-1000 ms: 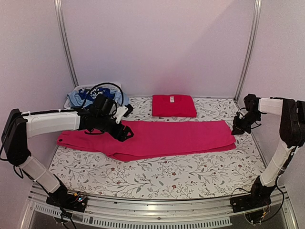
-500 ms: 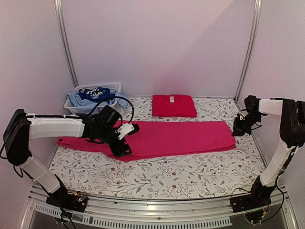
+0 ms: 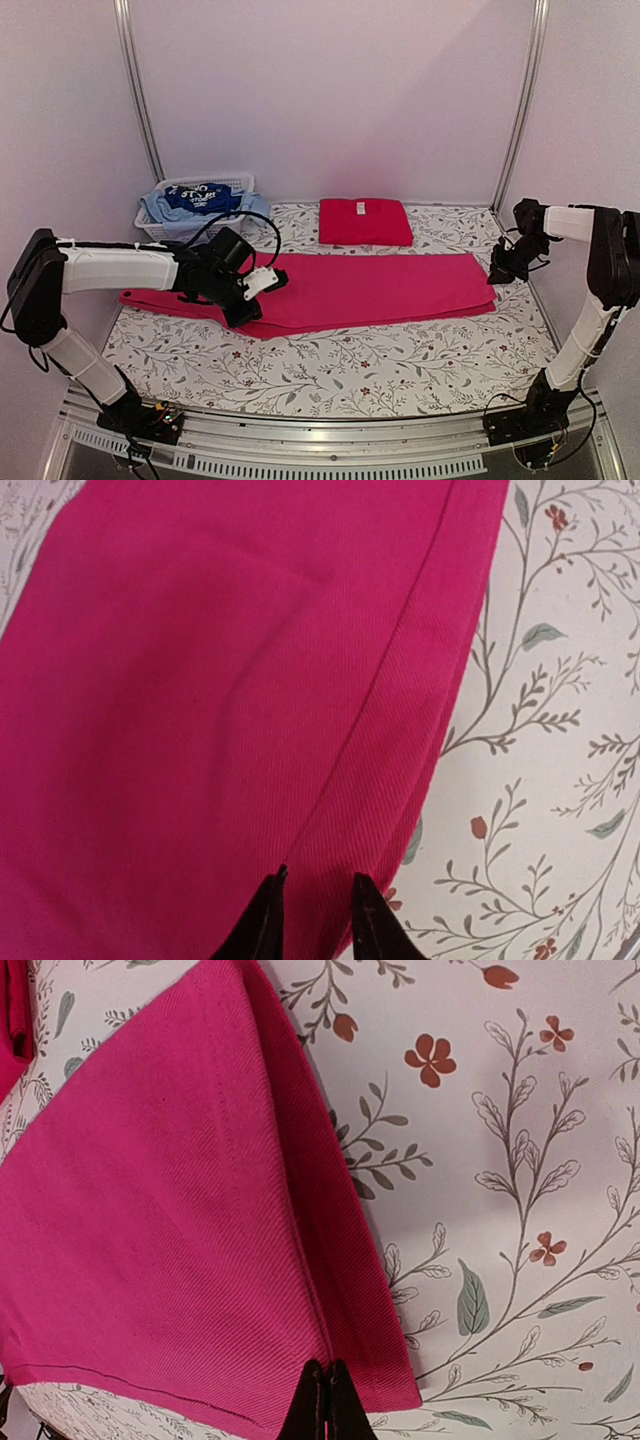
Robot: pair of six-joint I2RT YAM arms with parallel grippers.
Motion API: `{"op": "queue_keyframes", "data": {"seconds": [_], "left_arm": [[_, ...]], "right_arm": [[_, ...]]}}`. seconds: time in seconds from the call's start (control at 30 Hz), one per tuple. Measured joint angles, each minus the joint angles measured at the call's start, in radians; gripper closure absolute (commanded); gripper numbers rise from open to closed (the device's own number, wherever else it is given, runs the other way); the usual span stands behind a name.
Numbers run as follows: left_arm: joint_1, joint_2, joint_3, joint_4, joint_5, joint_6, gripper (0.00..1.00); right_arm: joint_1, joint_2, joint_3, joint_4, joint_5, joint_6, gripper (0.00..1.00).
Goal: Fold and stack the mixed laundry pile
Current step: Smooth out the rectangle-folded trousers at the center of the board.
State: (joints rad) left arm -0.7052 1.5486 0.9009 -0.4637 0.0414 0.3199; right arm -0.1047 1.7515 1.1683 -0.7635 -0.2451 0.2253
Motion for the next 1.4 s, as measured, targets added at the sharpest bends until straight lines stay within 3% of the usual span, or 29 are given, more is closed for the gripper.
{"op": "queue_keyframes", "data": {"seconds": [0.07, 0.2, 0.3, 0.33, 0.53, 0.73, 0.93, 1.4], "left_arm": [[-0.001, -0.005, 0.011, -0.005, -0.001, 0.01, 1.0], [-0.002, -0.046, 0.017, -0.018, 0.0, 0.012, 0.99], [-0.002, -0.068, 0.02, -0.03, 0.005, 0.012, 0.66], [-0.002, -0.068, 0.021, -0.031, 0.005, 0.013, 0.6], [-0.014, -0.058, 0.02, -0.038, -0.006, 0.014, 0.51], [-0.034, 0.031, 0.018, -0.036, -0.024, 0.022, 0.58], [-0.043, 0.081, 0.027, -0.056, -0.044, 0.036, 0.99], [-0.05, -0.025, 0.065, -0.09, -0.046, 0.027, 1.0]], "right_arm": [[-0.003, 0.0, 0.014, -0.013, 0.0, 0.003, 1.0], [-0.013, -0.005, 0.04, -0.027, -0.001, 0.003, 1.0], [-0.022, -0.01, 0.04, -0.033, -0.004, 0.003, 1.0], [-0.024, -0.01, 0.04, -0.033, -0.006, 0.003, 1.0], [-0.029, -0.01, 0.02, -0.019, -0.026, 0.003, 1.0], [-0.029, -0.008, 0.003, -0.012, -0.026, 0.003, 1.0], [-0.029, -0.005, 0.003, -0.006, -0.026, 0.003, 1.0], [-0.038, -0.005, -0.016, 0.003, -0.014, 0.002, 1.0]]}}
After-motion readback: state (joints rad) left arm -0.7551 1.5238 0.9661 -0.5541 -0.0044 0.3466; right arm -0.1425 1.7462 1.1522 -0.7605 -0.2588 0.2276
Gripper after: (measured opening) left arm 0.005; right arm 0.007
